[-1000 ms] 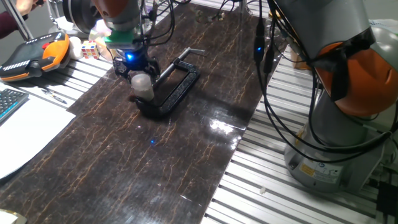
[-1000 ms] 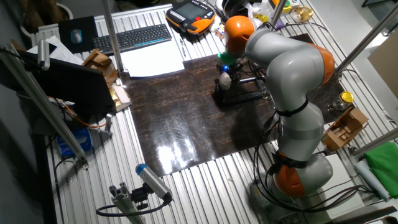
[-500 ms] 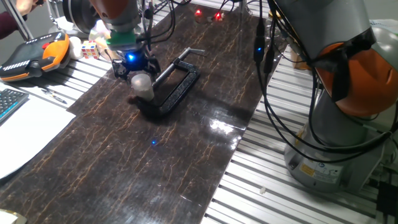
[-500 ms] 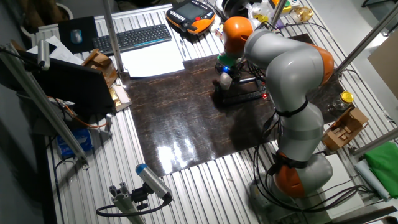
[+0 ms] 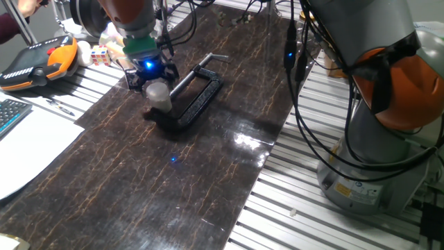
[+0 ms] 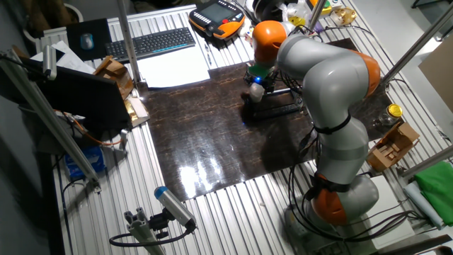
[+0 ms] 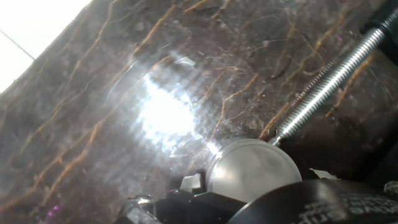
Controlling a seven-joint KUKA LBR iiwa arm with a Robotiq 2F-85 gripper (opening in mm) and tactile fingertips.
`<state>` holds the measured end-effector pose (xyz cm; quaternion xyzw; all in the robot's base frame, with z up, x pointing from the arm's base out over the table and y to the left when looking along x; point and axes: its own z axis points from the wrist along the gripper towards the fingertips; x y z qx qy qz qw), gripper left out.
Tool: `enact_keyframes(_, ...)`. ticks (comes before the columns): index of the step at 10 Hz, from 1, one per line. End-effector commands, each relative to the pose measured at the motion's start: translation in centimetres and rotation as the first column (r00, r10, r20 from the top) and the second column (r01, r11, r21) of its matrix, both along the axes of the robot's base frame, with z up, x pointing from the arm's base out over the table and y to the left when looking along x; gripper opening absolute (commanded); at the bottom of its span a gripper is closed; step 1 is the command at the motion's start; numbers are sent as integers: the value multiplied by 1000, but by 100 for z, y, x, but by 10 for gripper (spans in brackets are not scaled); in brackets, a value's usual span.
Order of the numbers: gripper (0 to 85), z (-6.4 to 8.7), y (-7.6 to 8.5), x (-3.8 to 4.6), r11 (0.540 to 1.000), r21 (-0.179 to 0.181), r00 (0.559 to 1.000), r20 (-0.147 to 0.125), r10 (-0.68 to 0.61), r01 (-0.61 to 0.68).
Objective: Screw the lid onto the jar
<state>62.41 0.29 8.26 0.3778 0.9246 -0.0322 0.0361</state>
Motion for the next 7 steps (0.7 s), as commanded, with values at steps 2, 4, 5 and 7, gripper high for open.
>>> enact_keyframes(2, 827, 1, 2, 1, 423, 3, 423, -3, 906, -906)
enact_keyframes(4, 823, 6, 2, -3, 398, 4, 398, -6, 917, -917)
enact_keyframes(5, 820, 5, 2, -4, 393, 3, 393, -7, 920, -920)
enact_keyframes(7, 813, 7, 2, -4, 383, 2, 383, -7, 924, -924)
